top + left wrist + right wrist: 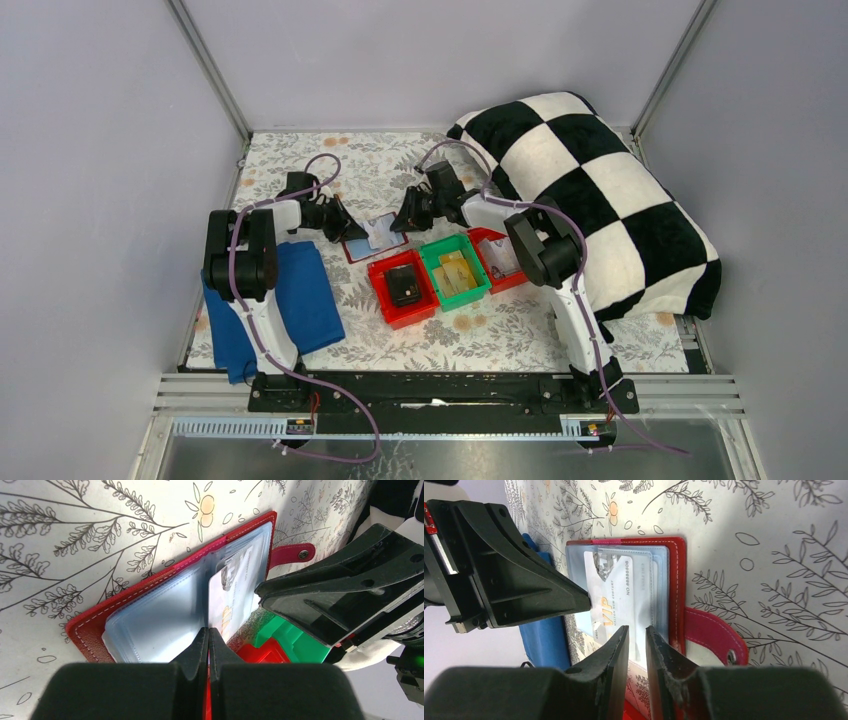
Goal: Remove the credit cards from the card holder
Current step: Remove the credit card from the card holder.
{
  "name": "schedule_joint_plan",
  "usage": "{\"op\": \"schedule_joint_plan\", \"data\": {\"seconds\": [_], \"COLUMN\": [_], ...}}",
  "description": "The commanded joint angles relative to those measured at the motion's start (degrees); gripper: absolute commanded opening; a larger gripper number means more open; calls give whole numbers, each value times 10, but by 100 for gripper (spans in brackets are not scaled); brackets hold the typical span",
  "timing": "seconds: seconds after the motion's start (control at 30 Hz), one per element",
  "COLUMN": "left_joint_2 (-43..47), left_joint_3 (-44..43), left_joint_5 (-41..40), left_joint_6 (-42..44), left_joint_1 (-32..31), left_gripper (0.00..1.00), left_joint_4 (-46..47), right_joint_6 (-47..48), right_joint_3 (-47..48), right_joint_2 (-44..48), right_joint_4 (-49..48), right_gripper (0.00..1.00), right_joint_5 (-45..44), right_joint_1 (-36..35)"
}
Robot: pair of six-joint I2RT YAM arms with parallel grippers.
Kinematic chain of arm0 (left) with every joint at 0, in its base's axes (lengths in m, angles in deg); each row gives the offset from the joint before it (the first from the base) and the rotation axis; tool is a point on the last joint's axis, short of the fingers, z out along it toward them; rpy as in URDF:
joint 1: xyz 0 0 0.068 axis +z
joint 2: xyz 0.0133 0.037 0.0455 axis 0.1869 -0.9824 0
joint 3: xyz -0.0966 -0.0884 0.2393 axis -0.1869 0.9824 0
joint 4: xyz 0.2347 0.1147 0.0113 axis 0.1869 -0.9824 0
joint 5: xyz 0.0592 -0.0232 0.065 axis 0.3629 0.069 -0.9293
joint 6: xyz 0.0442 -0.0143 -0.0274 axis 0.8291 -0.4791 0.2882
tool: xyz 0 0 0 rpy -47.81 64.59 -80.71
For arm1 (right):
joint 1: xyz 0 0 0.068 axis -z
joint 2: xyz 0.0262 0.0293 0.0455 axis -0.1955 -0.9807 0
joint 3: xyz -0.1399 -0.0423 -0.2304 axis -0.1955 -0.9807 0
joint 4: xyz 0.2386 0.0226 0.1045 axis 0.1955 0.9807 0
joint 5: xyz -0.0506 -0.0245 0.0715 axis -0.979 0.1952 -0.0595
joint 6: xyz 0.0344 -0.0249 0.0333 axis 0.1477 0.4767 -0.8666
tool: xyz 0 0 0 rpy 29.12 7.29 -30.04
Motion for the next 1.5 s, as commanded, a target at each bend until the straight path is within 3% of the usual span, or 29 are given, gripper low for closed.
{"op": "schedule_joint_plan", "data": {"seconds": [0.0,0.33,0.5,1.03,1.47], "left_joint_2": [14,12,13,24,66], "left_joint_3": [-10,-5,-5,-5,27], "left_joint_5": [14,15,14,14,24], "left_joint_6": [12,12,13,20,26], "left_joint_1": [3,3,3,4,19], "left_gripper": [0,0,0,0,0], "left_joint_4": [5,7,4,-8,-19], "right_joint_6": [5,-4,15,13,7], "right_joint_3": [23,26,82,20,12], "right_joint_2": [20,23,-21,-19,-22], "right_joint_4": [-6,-16,41,29,13], "right_gripper": [27,28,28,27,27], "right_joint_5": [8,-2,24,-27,-8], "right_joint_1": [-11,-17,-19,-15,-13]}}
